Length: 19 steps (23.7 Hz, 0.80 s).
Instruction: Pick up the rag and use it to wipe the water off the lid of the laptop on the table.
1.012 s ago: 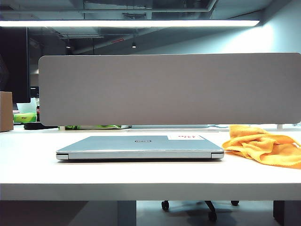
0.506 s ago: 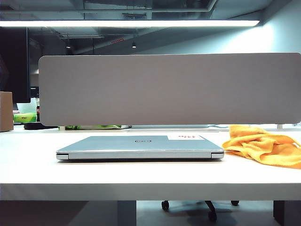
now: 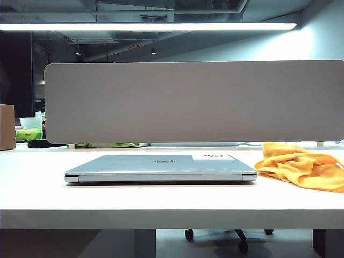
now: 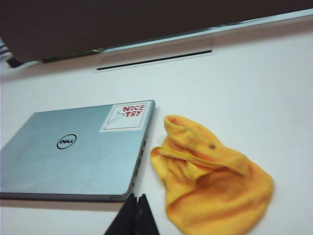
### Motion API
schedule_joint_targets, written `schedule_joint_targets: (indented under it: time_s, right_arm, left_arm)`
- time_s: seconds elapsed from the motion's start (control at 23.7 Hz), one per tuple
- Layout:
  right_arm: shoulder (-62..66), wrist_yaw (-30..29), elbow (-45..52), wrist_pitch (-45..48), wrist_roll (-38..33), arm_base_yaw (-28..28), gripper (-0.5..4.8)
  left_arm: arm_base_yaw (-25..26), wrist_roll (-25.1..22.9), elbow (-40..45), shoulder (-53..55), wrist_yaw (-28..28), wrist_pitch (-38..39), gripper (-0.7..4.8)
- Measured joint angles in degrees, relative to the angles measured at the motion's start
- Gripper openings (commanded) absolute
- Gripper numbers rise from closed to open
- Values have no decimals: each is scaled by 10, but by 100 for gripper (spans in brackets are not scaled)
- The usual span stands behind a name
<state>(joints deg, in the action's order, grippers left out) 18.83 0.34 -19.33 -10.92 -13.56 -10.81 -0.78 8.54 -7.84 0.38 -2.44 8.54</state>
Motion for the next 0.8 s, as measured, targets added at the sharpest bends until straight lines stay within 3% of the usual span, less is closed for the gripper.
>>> schedule_joint_targets:
  time_s: [0.21,0.42,0.59,0.8]
  right_arm:
    - [-4,-4,61,82,-5,0,-1]
    - [-4,-1,72,52,-2,1,-1]
    - [-33,70,81,42,50,-2,-1]
    - [-97,145,145,116,74,19,-1]
  left_arm:
    - [0,0,0,0,0,46,21]
    - [0,0,0,0,-1,54,21]
    - [0,0,0,0,-1,54,21]
    - [0,0,0,0,-1,55,21]
